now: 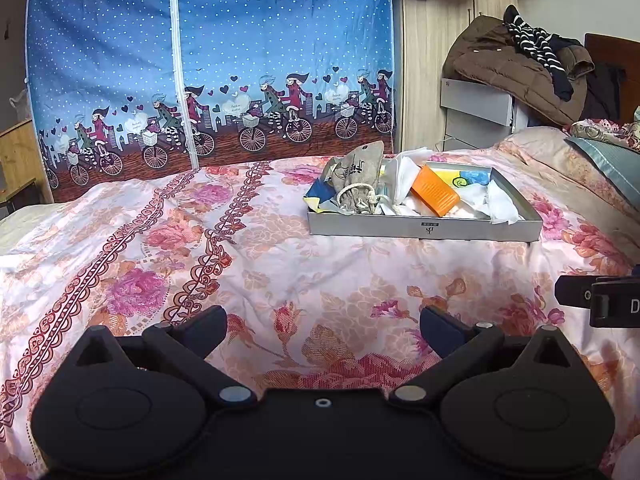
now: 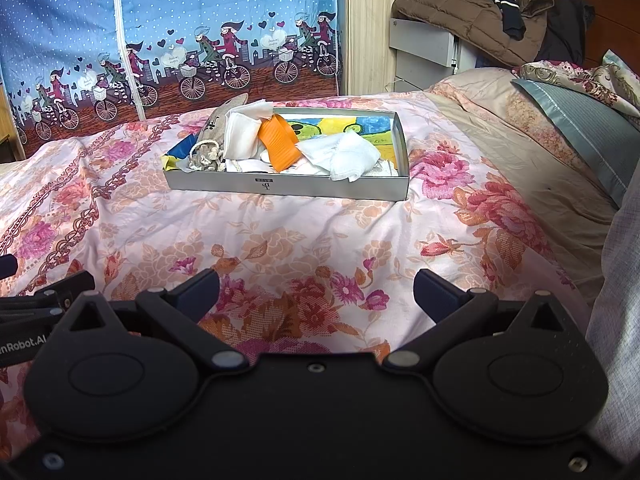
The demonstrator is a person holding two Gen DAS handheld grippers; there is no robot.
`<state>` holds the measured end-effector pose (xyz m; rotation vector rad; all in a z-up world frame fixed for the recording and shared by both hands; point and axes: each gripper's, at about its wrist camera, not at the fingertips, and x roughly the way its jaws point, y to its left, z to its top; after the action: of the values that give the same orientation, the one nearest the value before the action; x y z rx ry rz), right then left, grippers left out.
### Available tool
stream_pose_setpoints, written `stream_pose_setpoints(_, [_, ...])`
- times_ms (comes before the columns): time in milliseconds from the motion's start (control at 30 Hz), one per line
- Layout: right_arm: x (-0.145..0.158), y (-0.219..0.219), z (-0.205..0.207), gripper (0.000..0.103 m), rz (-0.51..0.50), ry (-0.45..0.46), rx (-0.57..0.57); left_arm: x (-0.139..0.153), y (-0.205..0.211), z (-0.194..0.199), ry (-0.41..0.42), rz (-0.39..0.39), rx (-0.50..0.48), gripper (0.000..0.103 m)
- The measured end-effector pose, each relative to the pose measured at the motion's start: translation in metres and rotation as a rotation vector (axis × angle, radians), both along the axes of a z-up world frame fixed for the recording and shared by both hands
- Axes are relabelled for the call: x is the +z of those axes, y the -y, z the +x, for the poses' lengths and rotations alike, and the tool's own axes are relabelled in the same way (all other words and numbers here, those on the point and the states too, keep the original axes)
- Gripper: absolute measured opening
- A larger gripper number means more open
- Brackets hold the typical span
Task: Organize soft objects
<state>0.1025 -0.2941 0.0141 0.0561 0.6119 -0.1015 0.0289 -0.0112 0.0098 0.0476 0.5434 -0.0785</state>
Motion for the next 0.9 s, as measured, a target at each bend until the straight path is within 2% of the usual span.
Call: stream_pose_setpoints(900, [-0.0008, -0.0002, -0.0006, 0.102, -0.001, -0.003, -0.001, 0.0010, 0.0010, 0.0005, -0.002, 0.003, 0.000, 0.102])
